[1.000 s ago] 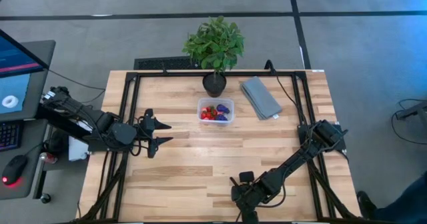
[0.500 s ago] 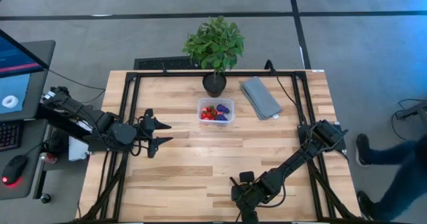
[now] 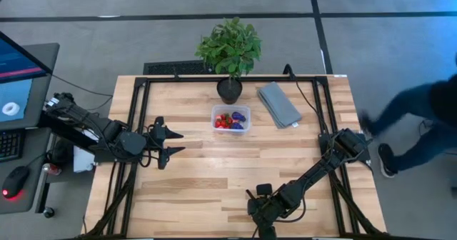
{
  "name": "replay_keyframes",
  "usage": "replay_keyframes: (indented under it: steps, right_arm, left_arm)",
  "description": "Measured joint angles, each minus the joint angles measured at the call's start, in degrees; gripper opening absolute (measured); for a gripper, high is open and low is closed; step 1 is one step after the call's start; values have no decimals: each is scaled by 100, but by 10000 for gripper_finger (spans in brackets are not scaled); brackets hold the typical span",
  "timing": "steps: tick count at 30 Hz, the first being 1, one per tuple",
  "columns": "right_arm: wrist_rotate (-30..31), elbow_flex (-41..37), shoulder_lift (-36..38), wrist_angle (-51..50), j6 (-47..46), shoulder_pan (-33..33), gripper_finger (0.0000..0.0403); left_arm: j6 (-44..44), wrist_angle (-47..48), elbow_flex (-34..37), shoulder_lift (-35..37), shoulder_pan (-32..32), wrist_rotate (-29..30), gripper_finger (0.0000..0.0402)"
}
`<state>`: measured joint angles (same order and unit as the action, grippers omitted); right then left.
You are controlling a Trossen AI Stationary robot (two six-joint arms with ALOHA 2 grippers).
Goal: Pick and placing Produce into tupperware
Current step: Put the red strawberry into the transparent bin
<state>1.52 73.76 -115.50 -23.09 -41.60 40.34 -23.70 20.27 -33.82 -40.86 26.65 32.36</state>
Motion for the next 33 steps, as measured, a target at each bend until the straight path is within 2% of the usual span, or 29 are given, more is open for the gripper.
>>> replay_keyframes:
  steps: [13, 25, 33]
  right_arm:
    - [2, 0, 0, 75, -147, -51, 167]
    - [20, 0, 0, 264, -296, -426, 169]
    - [22, 0, 0, 306, -44, -718, 171]
  left_arm:
    - [7, 2, 0, 0, -1, 0, 210]
    - [-13, 2, 0, 0, 0, -10, 210]
    - [-88, 0, 0, 0, -1, -17, 210]
